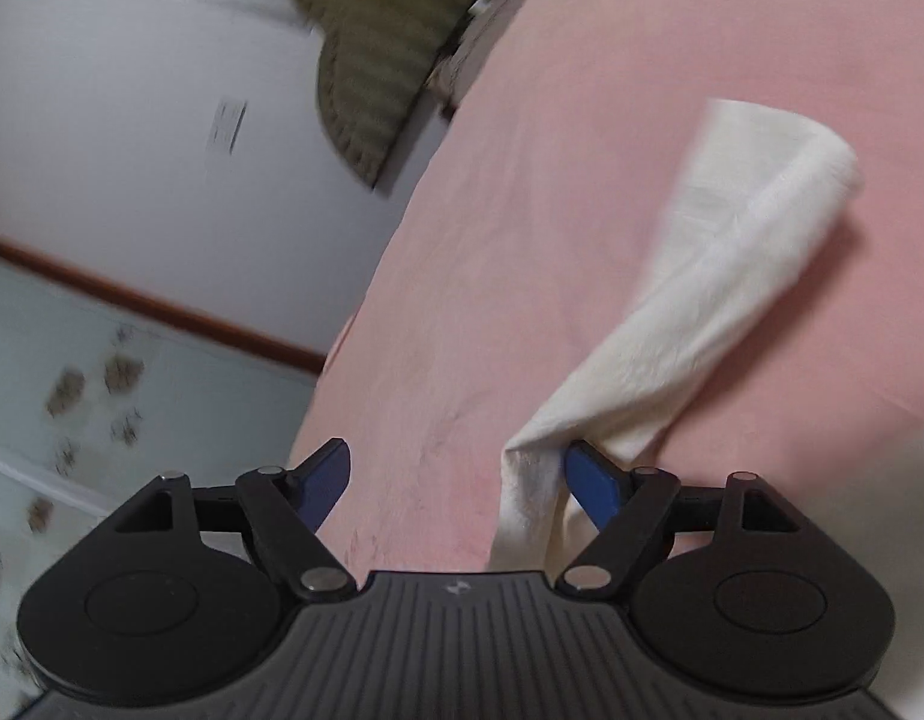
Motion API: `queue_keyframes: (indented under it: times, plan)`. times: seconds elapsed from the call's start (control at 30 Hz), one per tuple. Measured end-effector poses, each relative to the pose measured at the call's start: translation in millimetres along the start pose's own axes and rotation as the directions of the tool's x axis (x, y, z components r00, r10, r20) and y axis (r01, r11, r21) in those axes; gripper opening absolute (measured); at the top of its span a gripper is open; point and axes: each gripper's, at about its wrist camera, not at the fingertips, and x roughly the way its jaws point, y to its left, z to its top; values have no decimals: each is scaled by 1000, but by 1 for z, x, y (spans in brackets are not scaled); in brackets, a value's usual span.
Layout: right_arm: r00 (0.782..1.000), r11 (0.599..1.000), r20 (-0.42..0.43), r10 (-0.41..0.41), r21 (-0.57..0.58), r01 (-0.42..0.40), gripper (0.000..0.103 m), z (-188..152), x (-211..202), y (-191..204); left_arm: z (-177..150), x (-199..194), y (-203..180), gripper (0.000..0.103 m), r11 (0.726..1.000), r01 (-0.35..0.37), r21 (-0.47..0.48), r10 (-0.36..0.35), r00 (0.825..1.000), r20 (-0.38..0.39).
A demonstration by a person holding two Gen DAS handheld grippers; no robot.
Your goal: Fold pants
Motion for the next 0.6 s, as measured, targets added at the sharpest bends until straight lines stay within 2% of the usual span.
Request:
queue_keyframes:
  times: [0.07, 0.1, 0.13, 0.17, 0.2, 0.3, 0.33, 0.37, 0.43, 0.53, 0.6]
  plan:
    - [1000, 977, -24, -14, -213, 8, 80, 3, 25, 35, 0, 2, 4, 85, 1000, 16, -26, -16, 1000, -7]
    - [999, 955, -28, -29, -297, 20, 81, 2, 34, 46, 0, 3, 6, 86, 999, 21, -35, -22, 1000, -9]
    - [997, 940, -14, -76, -335, 67, 81, 1, 40, 51, 0, 4, 7, 86, 999, 25, -42, -25, 1000, -10]
    - [992, 936, 21, -128, -330, 127, 81, 1, 35, 51, 0, 4, 7, 86, 999, 26, -44, -27, 1000, -11]
    - [989, 946, 67, -136, -288, 149, 81, 4, 29, 46, 0, 4, 7, 86, 999, 27, -44, -28, 1000, -10]
    - [981, 992, 193, 3, -128, 22, 81, 8, -12, 12, 0, 5, 7, 87, 998, 31, -47, -32, 999, -11]
    - [977, 996, 213, 20, -85, -2, 81, 7, -24, 0, 0, 5, 7, 87, 998, 32, -48, -32, 999, -12]
    - [977, 998, 213, 22, -56, -10, 82, 8, -33, -12, 1, 6, 7, 87, 998, 32, -47, -33, 999, -12]
    - [987, 999, 155, 32, -20, -30, 83, 8, -39, -29, 1, 6, 7, 88, 998, 32, -48, -33, 999, -12]
    - [995, 999, 95, 38, 5, -39, 83, 4, -32, -44, 0, 5, 6, 88, 998, 32, -49, -32, 999, -12]
    - [995, 997, 54, 80, 9, -80, 83, 4, -20, -46, 0, 6, 6, 88, 998, 31, -49, -32, 999, -13]
